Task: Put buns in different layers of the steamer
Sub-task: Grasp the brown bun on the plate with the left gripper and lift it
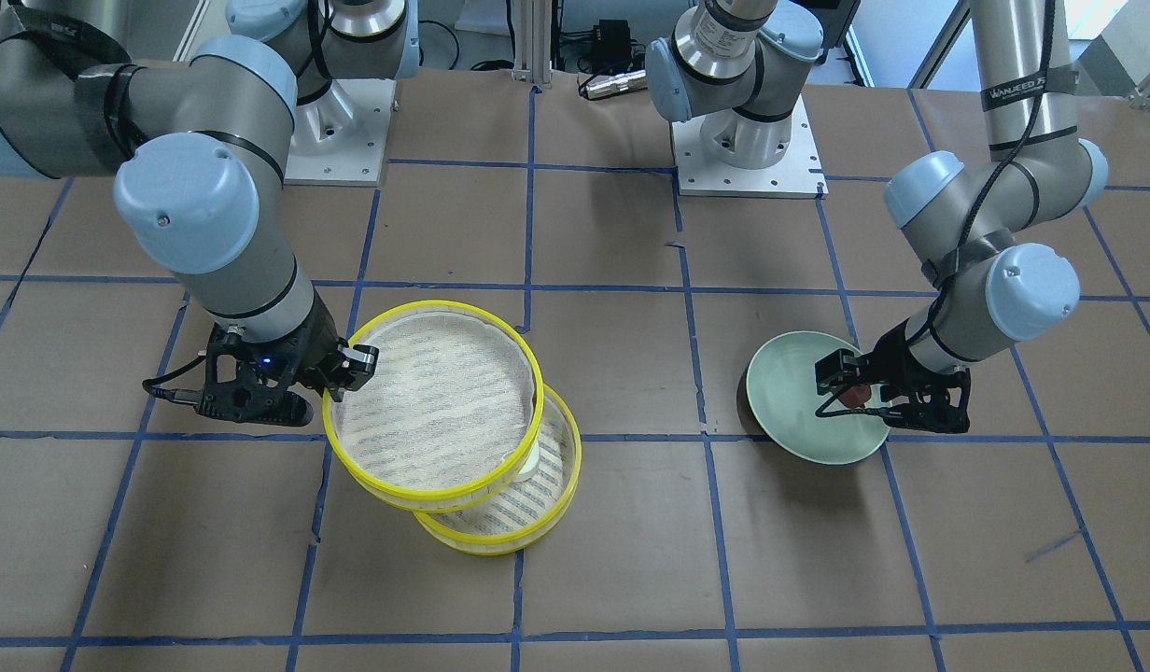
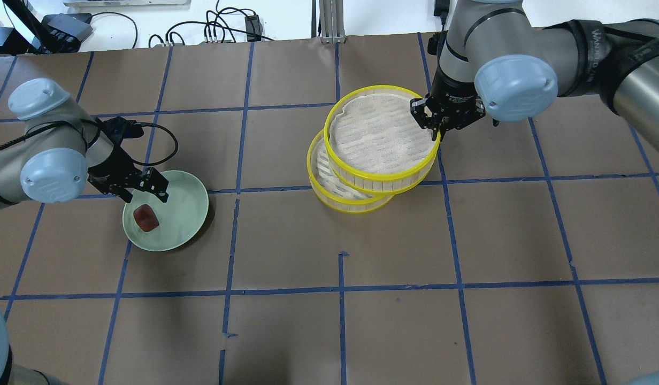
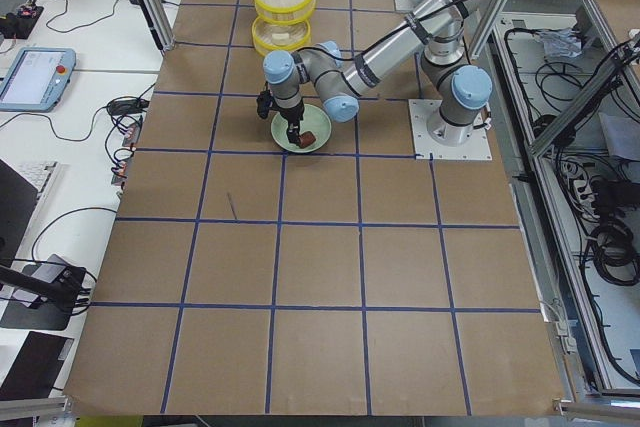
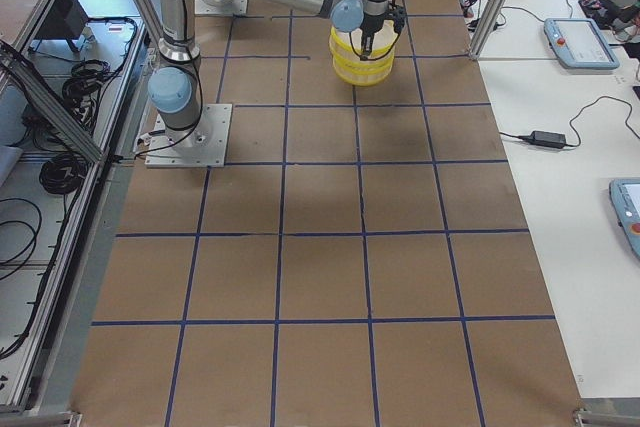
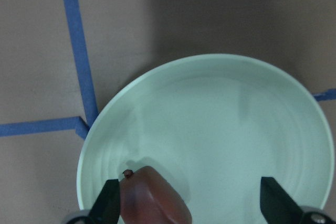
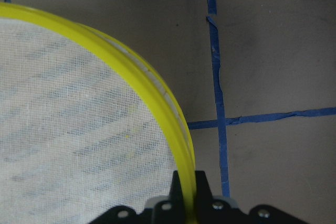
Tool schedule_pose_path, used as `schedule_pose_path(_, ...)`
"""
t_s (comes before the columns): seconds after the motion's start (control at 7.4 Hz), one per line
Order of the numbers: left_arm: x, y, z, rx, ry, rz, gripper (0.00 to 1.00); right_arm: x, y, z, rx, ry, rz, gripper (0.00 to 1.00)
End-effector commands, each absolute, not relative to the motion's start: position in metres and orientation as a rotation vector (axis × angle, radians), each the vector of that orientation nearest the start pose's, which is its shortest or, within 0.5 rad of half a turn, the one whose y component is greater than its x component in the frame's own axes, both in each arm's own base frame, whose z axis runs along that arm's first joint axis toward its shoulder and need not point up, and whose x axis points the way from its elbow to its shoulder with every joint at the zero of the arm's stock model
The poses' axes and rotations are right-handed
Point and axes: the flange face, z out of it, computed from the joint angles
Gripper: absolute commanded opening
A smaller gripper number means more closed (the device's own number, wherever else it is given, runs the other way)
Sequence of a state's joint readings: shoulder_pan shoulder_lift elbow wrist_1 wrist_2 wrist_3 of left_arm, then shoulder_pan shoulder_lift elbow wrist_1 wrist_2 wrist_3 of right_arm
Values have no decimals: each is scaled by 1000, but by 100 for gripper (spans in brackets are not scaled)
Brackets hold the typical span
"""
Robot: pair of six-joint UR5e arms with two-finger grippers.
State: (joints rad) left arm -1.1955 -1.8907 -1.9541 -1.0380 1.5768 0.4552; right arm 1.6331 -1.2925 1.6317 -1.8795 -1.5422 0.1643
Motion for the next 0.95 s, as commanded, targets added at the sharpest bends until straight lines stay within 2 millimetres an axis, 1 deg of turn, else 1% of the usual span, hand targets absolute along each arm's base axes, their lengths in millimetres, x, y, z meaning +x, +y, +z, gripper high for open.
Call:
schedule_pose_path(0.0,64,-523,185,133,3185,300,92,173,-572,328,186,3105,25,14)
schedule_pose_path(0.14,59,-518,180,146,3182,324,89,173,-573,326,186,3106,30,14)
schedule_pose_path(0.41,59,-520,181,144,3177,319,38,173,-574,325,184,3106,30,14)
schedule_pose_path(0.68,59,-523,184,89,3184,301,10,173,-574,325,182,3106,27,14)
schedule_pose_path(0.81,61,-530,199,87,3178,239,3,173,-574,325,186,3104,28,14)
